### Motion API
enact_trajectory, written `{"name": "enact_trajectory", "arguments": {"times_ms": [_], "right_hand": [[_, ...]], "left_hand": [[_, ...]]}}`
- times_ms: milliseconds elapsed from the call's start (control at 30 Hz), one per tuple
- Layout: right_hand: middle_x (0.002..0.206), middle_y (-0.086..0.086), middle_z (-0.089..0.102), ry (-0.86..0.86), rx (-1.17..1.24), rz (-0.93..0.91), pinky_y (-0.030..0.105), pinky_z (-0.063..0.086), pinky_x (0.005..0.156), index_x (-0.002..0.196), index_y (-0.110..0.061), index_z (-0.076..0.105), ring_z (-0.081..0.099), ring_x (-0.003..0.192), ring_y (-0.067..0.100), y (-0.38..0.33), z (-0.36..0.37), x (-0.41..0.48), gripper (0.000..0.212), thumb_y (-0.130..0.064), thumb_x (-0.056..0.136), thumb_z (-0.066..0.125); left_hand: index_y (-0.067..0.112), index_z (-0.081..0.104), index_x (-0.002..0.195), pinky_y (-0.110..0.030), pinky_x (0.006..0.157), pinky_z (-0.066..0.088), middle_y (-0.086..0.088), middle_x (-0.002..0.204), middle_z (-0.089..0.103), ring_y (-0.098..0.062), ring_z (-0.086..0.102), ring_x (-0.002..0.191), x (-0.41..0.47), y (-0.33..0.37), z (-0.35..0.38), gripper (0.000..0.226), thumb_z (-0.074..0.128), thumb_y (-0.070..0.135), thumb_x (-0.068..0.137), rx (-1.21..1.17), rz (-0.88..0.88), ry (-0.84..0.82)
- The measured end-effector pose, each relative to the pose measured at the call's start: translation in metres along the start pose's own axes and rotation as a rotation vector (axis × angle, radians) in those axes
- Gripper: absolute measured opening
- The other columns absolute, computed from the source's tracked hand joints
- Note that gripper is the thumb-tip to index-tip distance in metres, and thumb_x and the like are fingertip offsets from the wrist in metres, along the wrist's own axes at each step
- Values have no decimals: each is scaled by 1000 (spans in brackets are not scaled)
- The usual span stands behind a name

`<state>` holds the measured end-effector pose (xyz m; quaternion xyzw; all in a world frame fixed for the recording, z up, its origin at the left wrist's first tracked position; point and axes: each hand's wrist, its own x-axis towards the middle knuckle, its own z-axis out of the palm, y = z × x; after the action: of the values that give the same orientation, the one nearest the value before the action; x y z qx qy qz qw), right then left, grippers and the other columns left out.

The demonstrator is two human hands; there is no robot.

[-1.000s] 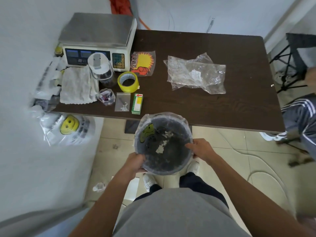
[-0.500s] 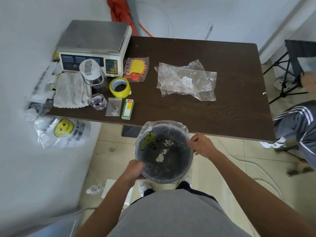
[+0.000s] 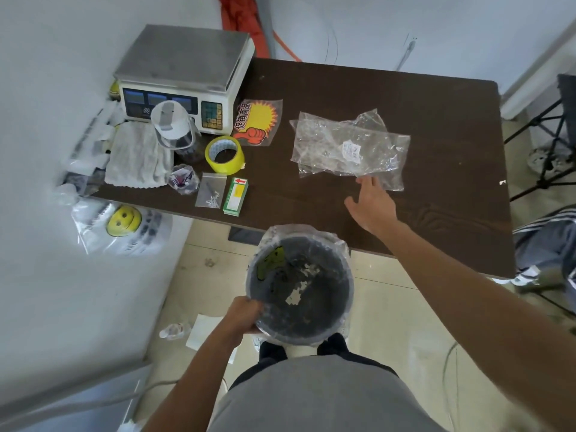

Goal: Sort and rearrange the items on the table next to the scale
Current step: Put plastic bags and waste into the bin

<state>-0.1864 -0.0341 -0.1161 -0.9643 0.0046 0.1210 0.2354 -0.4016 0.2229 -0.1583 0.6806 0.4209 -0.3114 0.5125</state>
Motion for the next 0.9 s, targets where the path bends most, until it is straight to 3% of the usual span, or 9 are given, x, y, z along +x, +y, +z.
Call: {"name": "enact_trajectory", "arguments": {"times_ms": [133, 300, 400, 633, 767, 900], "right_hand": [[146, 12, 38, 32, -131, -88, 47, 41, 105, 146, -9, 35, 40, 135, 33, -6, -2, 32, 60, -29, 95, 58], [153, 13, 32, -34, -216, -110, 50, 38, 110, 151, -13, 27, 35, 140, 35, -8, -1, 69, 73, -32, 92, 64], [155, 13, 32, -94, -321, -137, 50, 37, 110, 152, -16, 26, 36, 140, 36, -8, 4, 85, 76, -35, 91, 67], [137, 16, 50, -55, -376, -125, 50, 44, 100, 142, -12, 41, 50, 125, 38, -15, 17, 98, 48, -35, 100, 48], [116, 17, 61, 48, -384, -134, 48, 48, 88, 122, -7, 58, 57, 109, 39, -13, 20, 95, 38, -29, 105, 32], [117, 17, 62, 38, -327, -136, 48, 48, 89, 125, -12, 60, 58, 111, 39, -8, 17, 87, 39, -29, 105, 30]], "left_hand": [[-2, 70, 95, -42, 74, 65, -16, 87, 71, -31, 74, 84, -2, -4, 3, 17, 65, 8, 81, 16, -28, -19], [1, 70, 90, -48, 75, 64, -16, 86, 72, -32, 74, 83, 0, -10, 2, 32, 62, 18, 64, 15, -38, -12], [3, 69, 89, -48, 77, 64, -15, 86, 71, -33, 73, 85, 6, -18, 0, 21, 62, 15, 74, 37, -41, 26], [1, 70, 91, -35, 58, 61, -14, 84, 71, -31, 72, 77, 11, -31, -5, 13, 65, 9, 82, 6, -70, 76], [-1, 66, 93, -40, 67, 64, -13, 94, 71, -33, 73, 87, 12, -33, -8, 11, 61, 7, 87, 15, -73, 74], [2, 70, 92, -35, 64, 63, -13, 89, 71, -28, 73, 83, 12, -34, -12, 13, 62, 11, 85, 63, -40, 71]]}}
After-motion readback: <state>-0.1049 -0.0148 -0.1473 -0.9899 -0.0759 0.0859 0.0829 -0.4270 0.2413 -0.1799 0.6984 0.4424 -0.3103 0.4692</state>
